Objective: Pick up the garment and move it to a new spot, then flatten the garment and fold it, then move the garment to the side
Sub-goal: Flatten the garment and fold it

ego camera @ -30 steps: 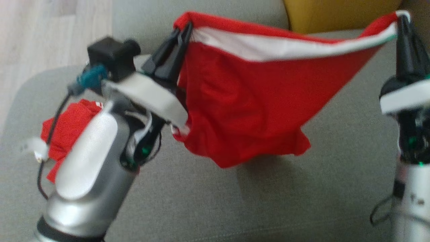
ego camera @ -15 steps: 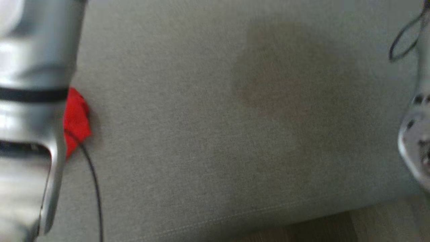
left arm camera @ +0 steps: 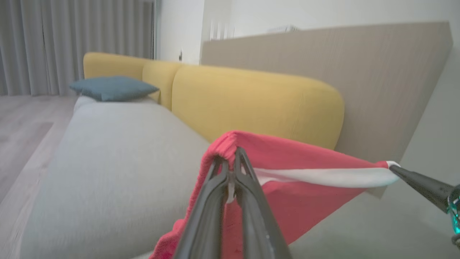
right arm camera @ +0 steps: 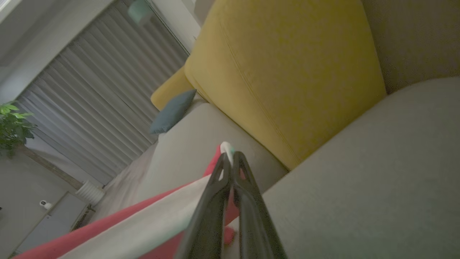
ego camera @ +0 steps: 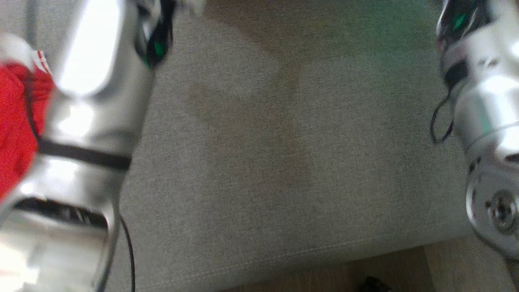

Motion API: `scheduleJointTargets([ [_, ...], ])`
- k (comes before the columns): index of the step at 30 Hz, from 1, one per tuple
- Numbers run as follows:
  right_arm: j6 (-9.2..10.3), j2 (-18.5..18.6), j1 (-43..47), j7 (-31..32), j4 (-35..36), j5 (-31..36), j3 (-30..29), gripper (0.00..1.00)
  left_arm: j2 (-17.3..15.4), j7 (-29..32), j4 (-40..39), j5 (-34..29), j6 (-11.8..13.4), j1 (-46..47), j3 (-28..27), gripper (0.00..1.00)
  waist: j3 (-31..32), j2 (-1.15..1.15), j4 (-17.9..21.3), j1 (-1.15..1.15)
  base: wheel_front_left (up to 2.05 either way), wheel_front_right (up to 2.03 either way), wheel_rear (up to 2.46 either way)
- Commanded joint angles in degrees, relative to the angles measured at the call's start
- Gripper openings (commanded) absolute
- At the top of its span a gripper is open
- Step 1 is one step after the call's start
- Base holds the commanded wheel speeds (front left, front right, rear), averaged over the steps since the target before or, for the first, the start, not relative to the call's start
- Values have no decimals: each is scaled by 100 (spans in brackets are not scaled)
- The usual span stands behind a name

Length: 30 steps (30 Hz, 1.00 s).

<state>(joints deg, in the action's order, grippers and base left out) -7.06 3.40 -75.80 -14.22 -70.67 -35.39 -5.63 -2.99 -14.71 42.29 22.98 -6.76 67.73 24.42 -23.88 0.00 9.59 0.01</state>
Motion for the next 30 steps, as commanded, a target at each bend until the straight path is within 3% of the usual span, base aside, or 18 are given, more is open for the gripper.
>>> scheduleJointTargets([
  [1, -43, -52, -26, -60, 75, -49, 104, 0, -154, -28, -198, -66, -27, -29, -45, 0, 32, 0, -36, -1, 0, 0, 0],
  [6, -43, -42, 589, 277, -215, 1, 353, 0, -240, -28, -395, -216, -65, -1097, 279, 0, 268, 0, -124, -1, 0, 0, 0],
  [15, -43, 366, 1590, 1148, -233, 114, 753, 0, -511, -29, -1137, -346, -71, -2700, 1078, 0, 904, 0, -317, -1, 0, 0, 0],
  [30, -43, 1126, 2998, 2461, 752, -113, 1459, 0, -675, -29, -1676, -424, -72, -3931, 1480, 0, 1567, 0, -353, -1, 0, 0, 0],
])
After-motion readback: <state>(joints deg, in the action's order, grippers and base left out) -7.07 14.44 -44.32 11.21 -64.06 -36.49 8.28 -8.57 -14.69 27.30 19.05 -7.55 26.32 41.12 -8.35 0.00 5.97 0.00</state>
